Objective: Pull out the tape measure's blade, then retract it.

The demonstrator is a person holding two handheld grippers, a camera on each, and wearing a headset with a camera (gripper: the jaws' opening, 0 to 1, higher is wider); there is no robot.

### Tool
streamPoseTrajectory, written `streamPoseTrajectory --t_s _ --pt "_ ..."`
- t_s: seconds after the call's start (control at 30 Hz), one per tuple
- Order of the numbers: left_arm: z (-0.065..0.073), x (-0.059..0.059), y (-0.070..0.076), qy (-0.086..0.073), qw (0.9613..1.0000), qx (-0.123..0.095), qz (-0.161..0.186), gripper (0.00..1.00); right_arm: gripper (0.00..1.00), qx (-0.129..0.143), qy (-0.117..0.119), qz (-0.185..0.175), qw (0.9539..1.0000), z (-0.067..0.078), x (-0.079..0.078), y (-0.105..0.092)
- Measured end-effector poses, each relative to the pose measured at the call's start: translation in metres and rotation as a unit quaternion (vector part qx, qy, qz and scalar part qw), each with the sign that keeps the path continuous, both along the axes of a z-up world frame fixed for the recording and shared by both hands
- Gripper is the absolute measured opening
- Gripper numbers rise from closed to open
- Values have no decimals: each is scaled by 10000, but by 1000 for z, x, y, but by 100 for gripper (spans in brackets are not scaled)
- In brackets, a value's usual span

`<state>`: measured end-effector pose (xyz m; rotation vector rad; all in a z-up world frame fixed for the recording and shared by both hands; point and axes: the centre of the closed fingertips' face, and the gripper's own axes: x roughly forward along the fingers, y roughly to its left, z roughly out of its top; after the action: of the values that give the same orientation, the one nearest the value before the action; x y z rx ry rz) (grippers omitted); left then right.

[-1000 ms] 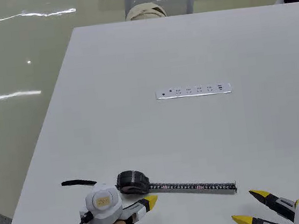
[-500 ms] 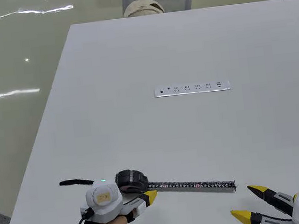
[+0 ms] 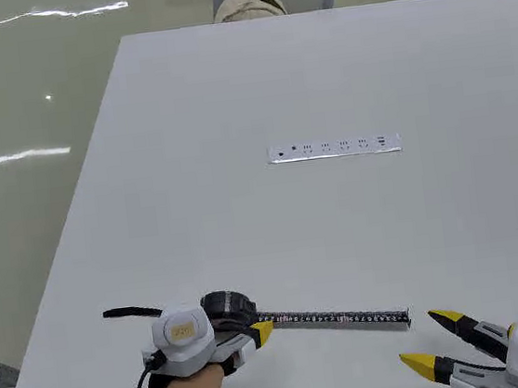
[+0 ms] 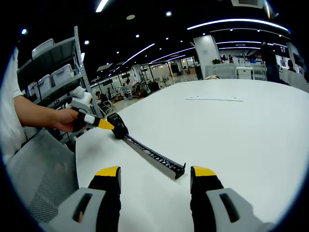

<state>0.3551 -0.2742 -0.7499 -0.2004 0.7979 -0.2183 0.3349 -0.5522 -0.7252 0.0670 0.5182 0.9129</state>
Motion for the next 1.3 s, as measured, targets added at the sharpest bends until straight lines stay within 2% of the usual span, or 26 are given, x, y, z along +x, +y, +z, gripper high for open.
streamPoseTrajectory --t_s 0.33,0.53,1.3 --pt "-3 2 2 63 9999 15 86 79 58 10 -7 158 9999 -1 5 5" --pt "-2 7 2 4 9999 8 173 78 58 -6 -16 205 9998 -1 9 4" --pt "-5 12 1 68 9993 -70 351 77 58 -57 -1 221 9997 -9 23 0"
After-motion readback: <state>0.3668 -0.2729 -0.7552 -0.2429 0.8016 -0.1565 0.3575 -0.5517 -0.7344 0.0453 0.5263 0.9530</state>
